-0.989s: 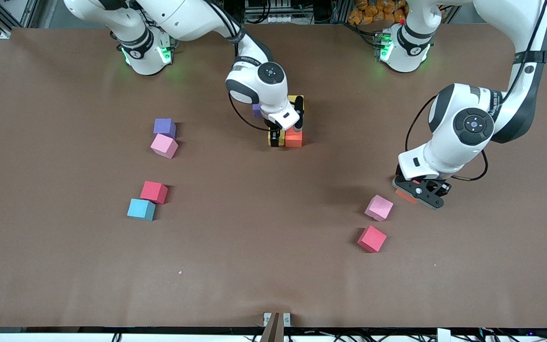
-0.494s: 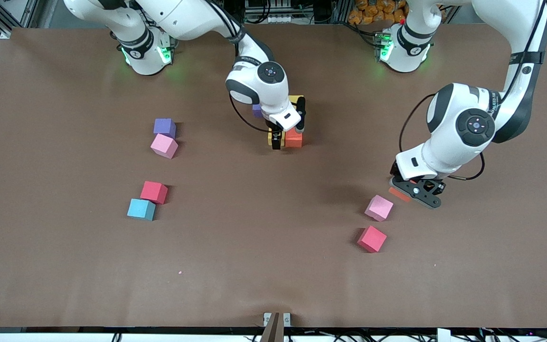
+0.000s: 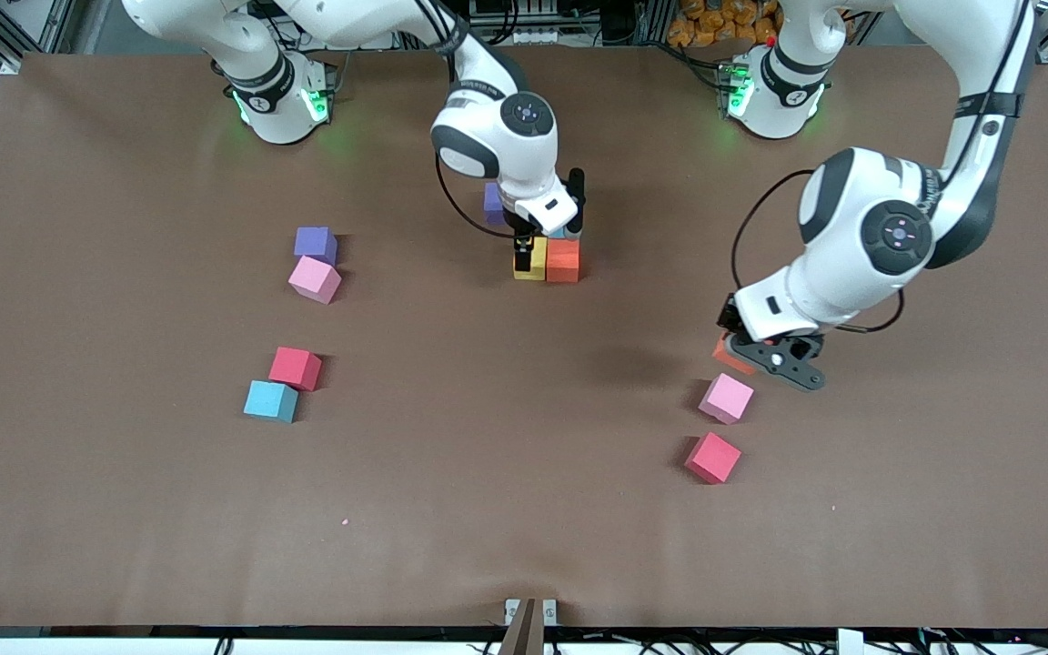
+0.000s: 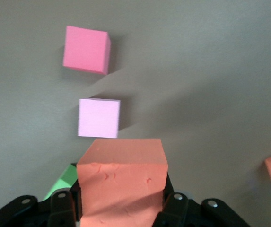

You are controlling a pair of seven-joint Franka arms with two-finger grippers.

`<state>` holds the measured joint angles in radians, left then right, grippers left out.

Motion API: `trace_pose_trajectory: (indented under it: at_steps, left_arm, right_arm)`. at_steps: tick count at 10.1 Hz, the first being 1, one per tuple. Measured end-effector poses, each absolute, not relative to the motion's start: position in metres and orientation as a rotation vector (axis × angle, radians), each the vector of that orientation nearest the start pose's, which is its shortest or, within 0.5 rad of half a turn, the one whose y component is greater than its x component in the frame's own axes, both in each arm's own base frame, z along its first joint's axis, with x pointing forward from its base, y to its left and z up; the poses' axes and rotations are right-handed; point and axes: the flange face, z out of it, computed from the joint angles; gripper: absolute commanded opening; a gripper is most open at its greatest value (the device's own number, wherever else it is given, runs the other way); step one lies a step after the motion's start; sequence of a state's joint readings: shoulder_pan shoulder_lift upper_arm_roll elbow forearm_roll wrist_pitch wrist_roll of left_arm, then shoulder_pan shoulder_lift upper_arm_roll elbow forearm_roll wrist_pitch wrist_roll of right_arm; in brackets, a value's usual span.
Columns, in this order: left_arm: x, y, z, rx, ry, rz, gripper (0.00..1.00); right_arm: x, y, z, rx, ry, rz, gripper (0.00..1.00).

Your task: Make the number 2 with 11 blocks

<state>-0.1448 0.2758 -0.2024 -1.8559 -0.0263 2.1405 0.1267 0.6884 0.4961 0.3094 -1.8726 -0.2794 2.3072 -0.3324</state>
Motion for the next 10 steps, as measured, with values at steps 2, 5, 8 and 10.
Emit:
trace_pose_trajectory:
  at_steps: [2,5,8,10]
  left_arm:
    - [0.577,-0.236,0.379,-3.175,0.598,0.001,0.56]
    - [0.554,-0.284,0.382,-3.234,0.298,0.036,0.56]
    - [0.513,-0.356,0.379,-3.237,-0.161,0.095,0.56]
    - [0.487,-0.401,0.374,-3.205,-0.427,0.134,0.56]
  right_arm:
    - [0.375,0.500,0.292,-2.432,-2.150,0.084,1.00]
    - [0.437,0.421,0.348,-2.630,-1.989,0.172,1.00]
    - [0.516,0.318,0.359,-2.767,-1.785,0.166,1.00]
    - [0.549,0.258,0.360,-2.841,-1.674,0.143,1.00]
